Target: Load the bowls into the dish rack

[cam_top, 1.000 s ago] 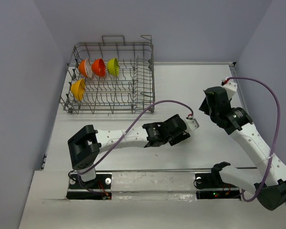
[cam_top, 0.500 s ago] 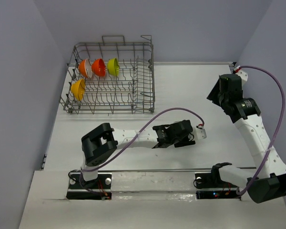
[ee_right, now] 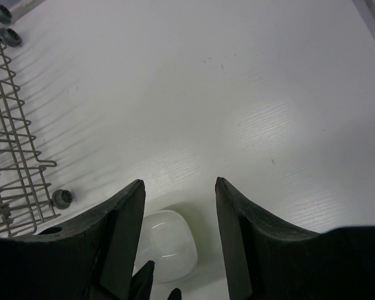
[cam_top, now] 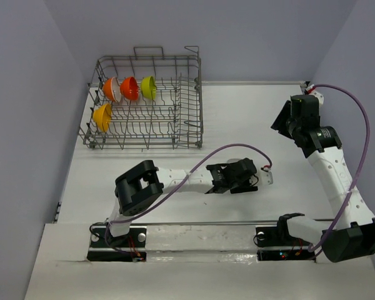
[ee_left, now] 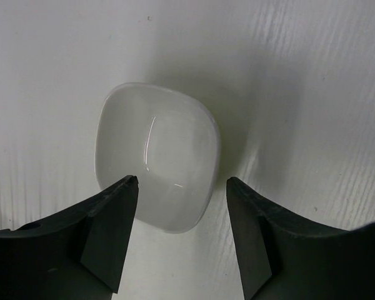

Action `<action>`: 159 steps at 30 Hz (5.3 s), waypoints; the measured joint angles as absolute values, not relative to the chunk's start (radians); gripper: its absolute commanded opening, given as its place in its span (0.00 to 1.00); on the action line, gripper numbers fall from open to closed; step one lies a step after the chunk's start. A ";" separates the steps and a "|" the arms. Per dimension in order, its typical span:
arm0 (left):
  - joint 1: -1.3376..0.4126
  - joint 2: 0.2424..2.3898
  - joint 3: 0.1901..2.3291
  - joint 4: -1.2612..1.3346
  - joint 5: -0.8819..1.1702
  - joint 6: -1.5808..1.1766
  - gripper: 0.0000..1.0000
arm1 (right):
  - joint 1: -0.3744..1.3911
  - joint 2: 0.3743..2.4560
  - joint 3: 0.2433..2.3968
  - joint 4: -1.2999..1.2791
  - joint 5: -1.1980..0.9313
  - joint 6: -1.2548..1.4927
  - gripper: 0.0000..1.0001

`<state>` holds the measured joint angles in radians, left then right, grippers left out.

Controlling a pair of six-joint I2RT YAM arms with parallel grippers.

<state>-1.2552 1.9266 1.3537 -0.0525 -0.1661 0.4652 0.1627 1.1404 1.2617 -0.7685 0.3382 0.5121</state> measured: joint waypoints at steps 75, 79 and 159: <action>-0.059 2.188 1.532 1.143 0.805 -1.493 0.00 | 0.150 1.182 1.248 -0.747 0.303 0.493 0.49; -0.065 2.127 1.597 1.162 0.807 -1.390 0.00 | 0.150 1.197 1.234 -0.741 0.297 0.493 0.49; -0.274 2.381 1.966 0.245 0.633 -0.829 0.04 | 0.150 1.204 1.160 -0.717 0.269 0.493 0.49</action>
<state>-0.2737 2.3806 1.9659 0.2455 0.6334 -0.8288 0.1501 1.2041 1.1599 -0.7170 0.2687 0.4934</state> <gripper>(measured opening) 0.036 0.489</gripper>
